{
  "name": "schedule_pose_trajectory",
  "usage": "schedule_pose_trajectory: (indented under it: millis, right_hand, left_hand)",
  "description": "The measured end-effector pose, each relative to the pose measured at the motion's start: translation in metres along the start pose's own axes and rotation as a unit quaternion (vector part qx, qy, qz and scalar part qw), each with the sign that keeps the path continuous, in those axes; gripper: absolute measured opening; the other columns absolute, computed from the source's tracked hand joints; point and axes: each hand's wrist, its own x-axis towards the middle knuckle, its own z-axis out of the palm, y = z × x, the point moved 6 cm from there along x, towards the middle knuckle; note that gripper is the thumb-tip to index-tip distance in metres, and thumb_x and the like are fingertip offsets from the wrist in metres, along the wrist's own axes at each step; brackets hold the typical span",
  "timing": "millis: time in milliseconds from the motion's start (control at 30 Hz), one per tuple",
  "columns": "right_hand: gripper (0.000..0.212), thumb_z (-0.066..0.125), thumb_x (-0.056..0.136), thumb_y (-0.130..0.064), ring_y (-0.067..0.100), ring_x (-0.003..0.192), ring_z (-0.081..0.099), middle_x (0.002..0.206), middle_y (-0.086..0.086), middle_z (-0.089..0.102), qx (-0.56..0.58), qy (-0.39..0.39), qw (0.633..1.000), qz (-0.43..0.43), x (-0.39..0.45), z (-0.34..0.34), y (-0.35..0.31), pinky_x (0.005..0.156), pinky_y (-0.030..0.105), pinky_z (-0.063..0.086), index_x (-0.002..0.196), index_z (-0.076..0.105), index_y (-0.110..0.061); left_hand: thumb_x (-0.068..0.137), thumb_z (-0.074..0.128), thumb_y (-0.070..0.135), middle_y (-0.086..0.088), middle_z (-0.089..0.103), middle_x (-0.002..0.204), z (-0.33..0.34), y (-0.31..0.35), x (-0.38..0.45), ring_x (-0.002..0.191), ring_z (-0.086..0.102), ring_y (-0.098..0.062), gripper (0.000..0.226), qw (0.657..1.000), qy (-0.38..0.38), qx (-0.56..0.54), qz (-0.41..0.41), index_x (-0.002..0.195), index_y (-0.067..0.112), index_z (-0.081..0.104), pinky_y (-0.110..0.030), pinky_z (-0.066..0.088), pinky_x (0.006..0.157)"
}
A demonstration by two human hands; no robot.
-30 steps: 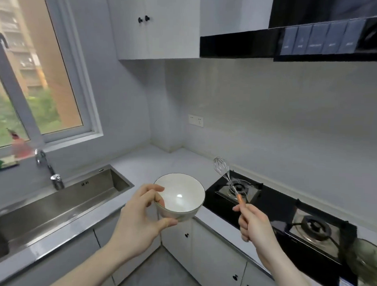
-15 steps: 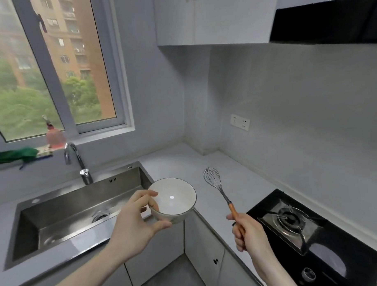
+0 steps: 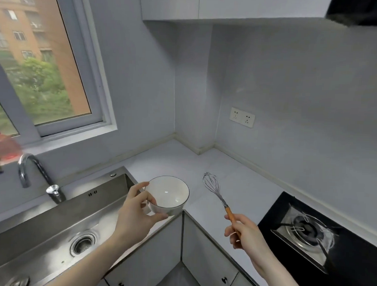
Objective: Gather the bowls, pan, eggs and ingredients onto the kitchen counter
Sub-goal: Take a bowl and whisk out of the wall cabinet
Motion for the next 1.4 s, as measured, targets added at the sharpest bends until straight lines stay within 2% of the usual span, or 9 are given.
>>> schedule_pose_trajectory:
  millis: [133, 233, 300, 433, 567, 800, 1100, 1233, 1400]
  right_hand:
    - [0.025, 0.042, 0.102, -0.008, 0.019, 0.07, 0.06, 0.086, 0.011, 0.078, 0.001, -0.004, 1.0, 0.03, 0.039, 0.009, -0.001, 0.068, 0.031, 0.045, 0.115, 0.062, -0.015]
    - [0.024, 0.042, 0.102, -0.011, 0.018, 0.076, 0.06, 0.092, 0.004, 0.08, -0.025, -0.003, 0.999, 0.043, 0.076, 0.007, -0.005, 0.071, 0.03, 0.044, 0.115, 0.061, -0.018]
    - [0.023, 0.042, 0.102, -0.012, 0.017, 0.079, 0.06, 0.093, 0.0, 0.08, -0.033, -0.005, 0.998, 0.052, 0.097, 0.005, -0.005, 0.071, 0.029, 0.044, 0.115, 0.06, -0.019]
    - [0.022, 0.043, 0.099, -0.008, 0.018, 0.078, 0.056, 0.091, 0.0, 0.08, -0.05, -0.016, 0.996, 0.078, 0.159, -0.001, -0.003, 0.061, 0.025, 0.038, 0.114, 0.057, -0.015]
    - [0.022, 0.041, 0.095, -0.003, 0.018, 0.071, 0.052, 0.09, 0.005, 0.08, -0.082, -0.034, 0.991, 0.102, 0.219, 0.004, -0.002, 0.05, 0.024, 0.037, 0.114, 0.051, -0.01]
    - [0.012, 0.045, 0.101, -0.002, 0.019, 0.063, 0.052, 0.098, 0.012, 0.064, -0.073, -0.031, 0.985, 0.154, 0.311, 0.031, 0.007, 0.049, 0.03, 0.047, 0.109, 0.053, -0.004]
    - [0.024, 0.044, 0.077, 0.007, 0.031, 0.053, 0.061, 0.075, 0.013, 0.065, -0.064, 0.073, 0.971, 0.218, 0.413, 0.039, 0.018, 0.071, 0.048, 0.064, 0.081, 0.064, -0.006]
    - [0.019, 0.055, 0.076, -0.004, 0.025, 0.083, 0.072, 0.087, 0.007, 0.073, -0.118, 0.109, 0.962, 0.219, 0.457, 0.043, 0.014, 0.08, 0.041, 0.063, 0.08, 0.071, -0.013]
    - [0.017, 0.058, 0.083, -0.001, 0.028, 0.081, 0.075, 0.094, 0.015, 0.074, -0.114, 0.105, 0.959, 0.237, 0.496, 0.07, 0.006, 0.059, 0.029, 0.062, 0.075, 0.069, -0.012]
  left_hand:
    - [0.054, 0.099, 0.025, 0.027, 0.036, 0.145, 0.022, -0.032, 0.048, 0.111, 0.061, -0.003, 0.045, 1.0, -0.028, -0.008, -0.009, 0.079, 0.03, 0.063, -0.031, 0.053, 0.091]
    - [0.056, 0.099, 0.018, 0.01, 0.032, 0.159, 0.041, -0.049, 0.081, 0.111, 0.039, 0.034, 0.038, 0.999, -0.039, -0.015, -0.034, 0.076, 0.021, 0.066, -0.026, 0.047, 0.096]
    - [0.055, 0.099, 0.017, 0.003, 0.037, 0.158, 0.052, -0.06, 0.1, 0.104, 0.029, 0.044, 0.038, 0.998, -0.033, -0.021, -0.057, 0.074, 0.014, 0.066, -0.021, 0.043, 0.095]
    - [0.053, 0.099, 0.013, 0.007, 0.046, 0.152, 0.079, -0.087, 0.151, 0.106, 0.047, 0.025, 0.04, 0.994, -0.029, -0.031, -0.097, 0.073, 0.011, 0.065, -0.02, 0.046, 0.089]
    - [0.052, 0.099, 0.015, 0.016, 0.062, 0.128, 0.104, -0.115, 0.194, 0.106, 0.066, -0.013, 0.043, 0.995, -0.031, -0.021, -0.094, 0.067, 0.011, 0.059, -0.015, 0.048, 0.077]
    - [0.051, 0.098, 0.027, 0.01, 0.061, 0.098, 0.15, -0.165, 0.259, 0.087, 0.064, -0.019, 0.043, 0.986, -0.053, 0.009, -0.161, 0.065, 0.015, 0.06, -0.033, 0.049, 0.064]
    - [0.053, 0.097, 0.028, 0.004, 0.052, 0.127, 0.204, -0.223, 0.35, 0.097, 0.058, -0.021, 0.045, 0.969, -0.125, 0.027, -0.21, 0.073, 0.008, 0.062, -0.021, 0.042, 0.061]
    - [0.056, 0.096, 0.026, 0.002, 0.047, 0.142, 0.217, -0.249, 0.392, 0.1, 0.056, -0.021, 0.041, 0.964, -0.148, 0.061, -0.212, 0.077, 0.012, 0.064, -0.026, 0.042, 0.069]
    - [0.059, 0.094, 0.023, 0.005, 0.041, 0.151, 0.226, -0.272, 0.435, 0.095, 0.056, -0.021, 0.037, 0.958, -0.168, 0.089, -0.215, 0.078, 0.014, 0.064, -0.029, 0.048, 0.071]
